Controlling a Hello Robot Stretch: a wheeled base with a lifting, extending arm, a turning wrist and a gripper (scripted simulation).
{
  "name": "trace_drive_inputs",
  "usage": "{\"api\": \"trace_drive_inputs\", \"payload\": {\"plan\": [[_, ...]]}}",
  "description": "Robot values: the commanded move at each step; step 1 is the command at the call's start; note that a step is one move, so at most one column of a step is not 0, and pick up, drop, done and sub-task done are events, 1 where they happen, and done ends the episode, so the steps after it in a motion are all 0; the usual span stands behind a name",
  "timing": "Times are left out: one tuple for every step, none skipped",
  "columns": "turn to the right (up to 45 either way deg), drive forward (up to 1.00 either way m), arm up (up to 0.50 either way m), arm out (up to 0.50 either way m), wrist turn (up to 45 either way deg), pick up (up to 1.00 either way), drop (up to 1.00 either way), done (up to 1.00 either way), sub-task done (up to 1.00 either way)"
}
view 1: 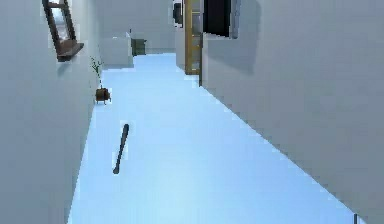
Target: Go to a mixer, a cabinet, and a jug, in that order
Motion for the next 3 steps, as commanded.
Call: {"api": "trace_drive_inputs", "payload": {"plan": [[0.0, 1.0, 0.0, 0.0, 0.0, 0.0, 0.0, 0.0, 0.0], [0.0, 0.65, 0.0, 0.0, 0.0, 0.0, 0.0, 0.0, 0.0], [-15.0, 0.0, 0.0, 0.0, 0.0, 0.0, 0.0, 0.0, 0.0]]}}
